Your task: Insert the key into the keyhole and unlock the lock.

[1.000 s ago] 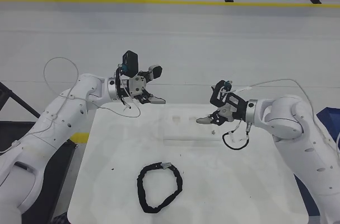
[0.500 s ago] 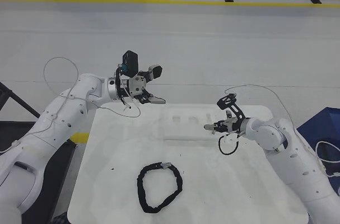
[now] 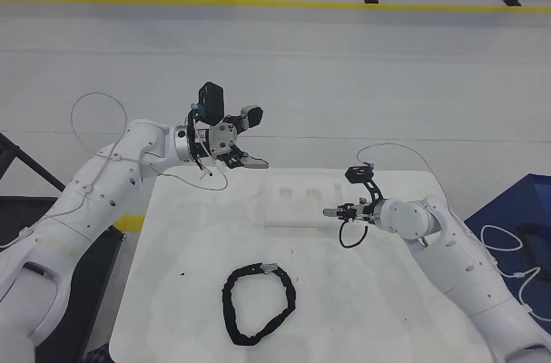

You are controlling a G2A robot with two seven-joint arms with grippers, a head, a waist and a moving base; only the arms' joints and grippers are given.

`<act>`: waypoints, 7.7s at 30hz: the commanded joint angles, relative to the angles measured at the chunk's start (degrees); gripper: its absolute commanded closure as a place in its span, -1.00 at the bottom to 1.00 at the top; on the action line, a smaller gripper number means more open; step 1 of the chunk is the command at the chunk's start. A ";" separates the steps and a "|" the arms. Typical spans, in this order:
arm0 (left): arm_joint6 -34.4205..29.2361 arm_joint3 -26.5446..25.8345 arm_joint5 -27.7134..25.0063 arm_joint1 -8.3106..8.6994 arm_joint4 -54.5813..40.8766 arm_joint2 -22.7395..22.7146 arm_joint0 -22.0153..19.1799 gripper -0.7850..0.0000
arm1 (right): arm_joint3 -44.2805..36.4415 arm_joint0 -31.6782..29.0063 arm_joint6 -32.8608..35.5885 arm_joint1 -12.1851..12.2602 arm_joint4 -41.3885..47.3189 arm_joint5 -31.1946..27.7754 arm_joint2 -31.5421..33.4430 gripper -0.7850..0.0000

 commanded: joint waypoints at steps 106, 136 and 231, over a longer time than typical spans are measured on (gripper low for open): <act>0.00 0.00 0.00 0.00 -0.01 0.00 0.00 -1.00 | -1.96 6.42 16.82 -6.25 -8.79 19.43 1.17 1.00; 0.00 0.00 0.00 0.00 -0.01 0.00 0.00 -1.00 | -48.67 -16.77 16.47 0.19 -0.92 14.82 31.24 1.00; 8.48 -1.62 10.25 0.27 33.95 14.16 20.32 -1.00 | -49.95 -19.13 12.96 0.41 -0.05 13.93 33.49 1.00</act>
